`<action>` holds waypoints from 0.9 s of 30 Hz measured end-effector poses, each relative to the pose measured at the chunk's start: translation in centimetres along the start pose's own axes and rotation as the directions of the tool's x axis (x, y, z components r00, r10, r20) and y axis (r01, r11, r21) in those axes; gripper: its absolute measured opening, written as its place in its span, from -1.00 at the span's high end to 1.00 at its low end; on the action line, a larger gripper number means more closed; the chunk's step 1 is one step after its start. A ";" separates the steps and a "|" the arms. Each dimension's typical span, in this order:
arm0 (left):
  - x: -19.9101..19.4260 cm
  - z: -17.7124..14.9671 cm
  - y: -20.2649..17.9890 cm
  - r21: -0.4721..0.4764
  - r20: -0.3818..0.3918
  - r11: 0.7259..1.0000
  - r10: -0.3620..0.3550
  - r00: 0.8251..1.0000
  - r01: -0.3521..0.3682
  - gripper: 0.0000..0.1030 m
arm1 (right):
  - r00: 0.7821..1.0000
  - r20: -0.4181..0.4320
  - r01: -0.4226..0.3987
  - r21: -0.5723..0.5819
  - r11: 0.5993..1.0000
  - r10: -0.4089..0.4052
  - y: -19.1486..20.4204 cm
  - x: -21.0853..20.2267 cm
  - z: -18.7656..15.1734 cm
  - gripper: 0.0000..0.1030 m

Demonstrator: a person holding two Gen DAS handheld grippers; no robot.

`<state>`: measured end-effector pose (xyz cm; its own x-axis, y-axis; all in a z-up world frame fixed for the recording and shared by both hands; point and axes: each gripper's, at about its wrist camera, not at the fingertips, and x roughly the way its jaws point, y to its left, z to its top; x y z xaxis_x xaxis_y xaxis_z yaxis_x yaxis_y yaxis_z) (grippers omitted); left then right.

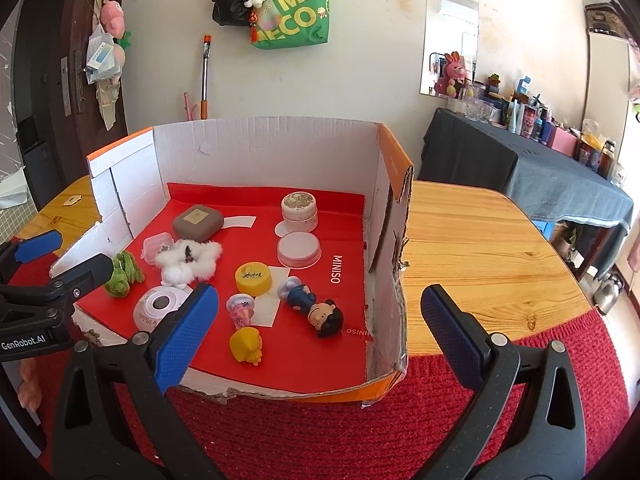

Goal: Organize objects

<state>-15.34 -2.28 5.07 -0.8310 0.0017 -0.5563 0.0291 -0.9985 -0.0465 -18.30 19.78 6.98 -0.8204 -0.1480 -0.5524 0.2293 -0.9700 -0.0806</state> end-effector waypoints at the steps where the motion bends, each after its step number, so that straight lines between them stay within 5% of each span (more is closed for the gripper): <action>1: 0.0 0.0 0.0 -0.001 0.000 1.000 0.000 1.000 0.000 -1.00 | 1.000 0.000 0.000 0.003 1.000 0.000 -0.1 0.0 0.0 -1.00; 27: 0.0 0.0 0.3 -0.006 -0.003 1.000 0.003 1.000 -0.003 -1.00 | 1.000 -0.002 0.005 0.012 1.000 -0.005 -0.4 0.0 -0.1 -1.00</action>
<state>-15.30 -2.56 5.04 -0.8290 -0.0010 -0.5592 0.0347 -0.9982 -0.0497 -18.31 20.16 6.96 -0.8207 -0.1429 -0.5533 0.2187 -0.9730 -0.0731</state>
